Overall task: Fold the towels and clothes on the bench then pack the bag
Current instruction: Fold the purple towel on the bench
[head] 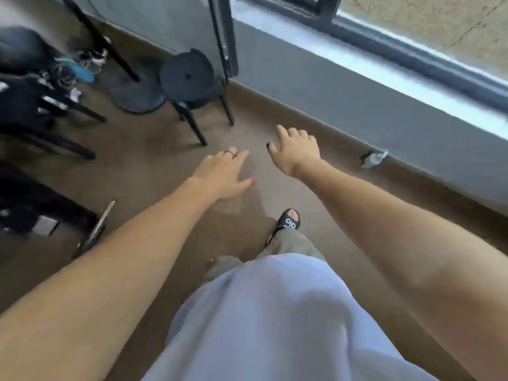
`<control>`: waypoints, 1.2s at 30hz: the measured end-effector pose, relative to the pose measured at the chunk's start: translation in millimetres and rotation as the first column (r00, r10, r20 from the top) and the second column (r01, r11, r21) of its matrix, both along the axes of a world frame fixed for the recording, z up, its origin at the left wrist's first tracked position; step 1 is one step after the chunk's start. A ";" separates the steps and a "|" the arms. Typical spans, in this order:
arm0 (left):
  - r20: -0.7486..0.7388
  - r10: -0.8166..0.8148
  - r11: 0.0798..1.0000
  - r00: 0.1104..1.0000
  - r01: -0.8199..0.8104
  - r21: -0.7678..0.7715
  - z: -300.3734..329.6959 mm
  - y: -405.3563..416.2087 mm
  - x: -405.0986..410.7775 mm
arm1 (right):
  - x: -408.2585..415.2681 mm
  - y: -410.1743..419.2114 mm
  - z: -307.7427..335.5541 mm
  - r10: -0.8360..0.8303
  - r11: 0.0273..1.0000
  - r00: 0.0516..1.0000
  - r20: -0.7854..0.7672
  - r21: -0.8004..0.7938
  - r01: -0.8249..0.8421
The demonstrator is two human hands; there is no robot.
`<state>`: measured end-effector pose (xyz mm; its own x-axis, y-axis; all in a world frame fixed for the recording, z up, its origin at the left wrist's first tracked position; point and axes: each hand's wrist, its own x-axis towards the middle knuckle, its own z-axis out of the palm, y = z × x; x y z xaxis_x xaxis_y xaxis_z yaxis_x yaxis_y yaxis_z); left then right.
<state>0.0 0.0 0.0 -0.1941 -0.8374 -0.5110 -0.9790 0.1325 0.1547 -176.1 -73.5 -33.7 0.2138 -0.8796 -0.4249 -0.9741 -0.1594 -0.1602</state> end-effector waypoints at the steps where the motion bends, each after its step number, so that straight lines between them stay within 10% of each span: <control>1: 0.014 0.042 0.999 0.999 -0.042 0.008 -3.6 15.5 19.7 | 24.5 10.0 -0.5 0.060 0.998 0.998 0.005 0.014 -0.060; 11: -0.014 0.569 0.822 0.822 -0.569 0.026 -29.1 221.0 196.1 | 270.0 149.0 -5.1 0.570 0.819 0.821 0.009 0.065 -0.570; 19: -0.137 0.927 0.361 0.349 -0.930 0.075 -28.9 355.2 274.6 | 417.7 259.5 4.0 0.838 0.544 0.545 0.029 0.034 -0.839; 36: 0.033 0.967 -0.247 -0.252 -0.962 -0.120 10.6 526.0 397.8 | 652.0 451.5 20.0 0.981 -0.133 -0.139 0.138 -0.050 -0.990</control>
